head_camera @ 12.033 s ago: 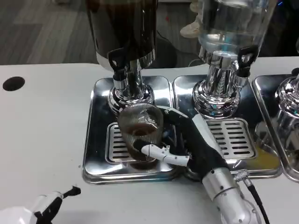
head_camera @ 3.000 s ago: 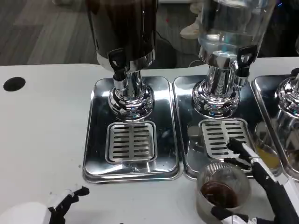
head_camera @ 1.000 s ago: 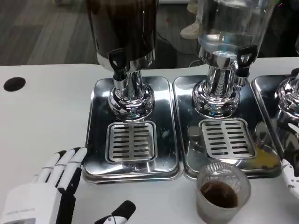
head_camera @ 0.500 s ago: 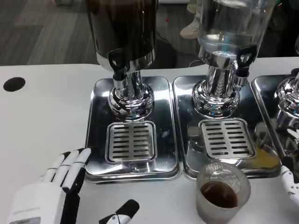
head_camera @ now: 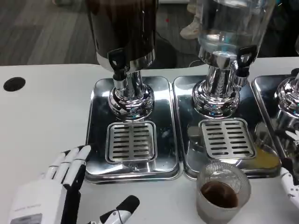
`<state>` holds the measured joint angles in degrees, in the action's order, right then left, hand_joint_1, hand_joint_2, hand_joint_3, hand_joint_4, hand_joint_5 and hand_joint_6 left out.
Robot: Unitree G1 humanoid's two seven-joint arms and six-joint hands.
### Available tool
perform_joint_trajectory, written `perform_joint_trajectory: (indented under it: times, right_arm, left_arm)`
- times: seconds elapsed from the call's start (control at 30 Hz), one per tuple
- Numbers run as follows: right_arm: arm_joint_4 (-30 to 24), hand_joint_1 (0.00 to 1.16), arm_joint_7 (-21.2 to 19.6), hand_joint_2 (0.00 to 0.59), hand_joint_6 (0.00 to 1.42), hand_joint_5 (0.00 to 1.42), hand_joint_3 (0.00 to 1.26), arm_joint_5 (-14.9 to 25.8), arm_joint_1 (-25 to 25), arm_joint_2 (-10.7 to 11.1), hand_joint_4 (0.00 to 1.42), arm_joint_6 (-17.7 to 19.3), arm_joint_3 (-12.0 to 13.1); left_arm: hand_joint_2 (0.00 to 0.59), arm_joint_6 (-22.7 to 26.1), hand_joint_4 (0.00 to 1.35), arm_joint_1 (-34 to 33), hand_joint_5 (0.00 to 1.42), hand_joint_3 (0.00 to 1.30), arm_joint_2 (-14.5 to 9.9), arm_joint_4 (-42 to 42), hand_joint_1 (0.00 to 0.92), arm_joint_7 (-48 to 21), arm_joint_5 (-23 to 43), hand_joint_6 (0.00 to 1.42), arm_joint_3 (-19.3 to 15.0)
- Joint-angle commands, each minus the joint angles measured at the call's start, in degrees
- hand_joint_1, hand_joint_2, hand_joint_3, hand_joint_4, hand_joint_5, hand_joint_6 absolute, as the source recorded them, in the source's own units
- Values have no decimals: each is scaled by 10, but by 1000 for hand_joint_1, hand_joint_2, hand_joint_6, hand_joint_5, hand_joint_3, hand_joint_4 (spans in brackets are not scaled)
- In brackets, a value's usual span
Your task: Grasp the cup under the faucet to collect the drink, then remove the cup.
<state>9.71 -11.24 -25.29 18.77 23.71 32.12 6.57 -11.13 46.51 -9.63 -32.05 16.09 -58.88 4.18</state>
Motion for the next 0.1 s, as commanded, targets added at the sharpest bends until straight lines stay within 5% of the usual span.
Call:
perform_joint_trajectory:
  times: [0.03,0.1]
  right_arm:
    - [1,564,-5,580,0,83,212,4,7,4,109,9,3]
    - [1,565,-7,580,0,83,212,3,10,4,113,12,4]
  left_arm:
    - [115,5,65,1,140,173,-1,4,0,9,2,347,5]
    - [115,4,67,2,140,173,-1,3,0,10,2,347,5]
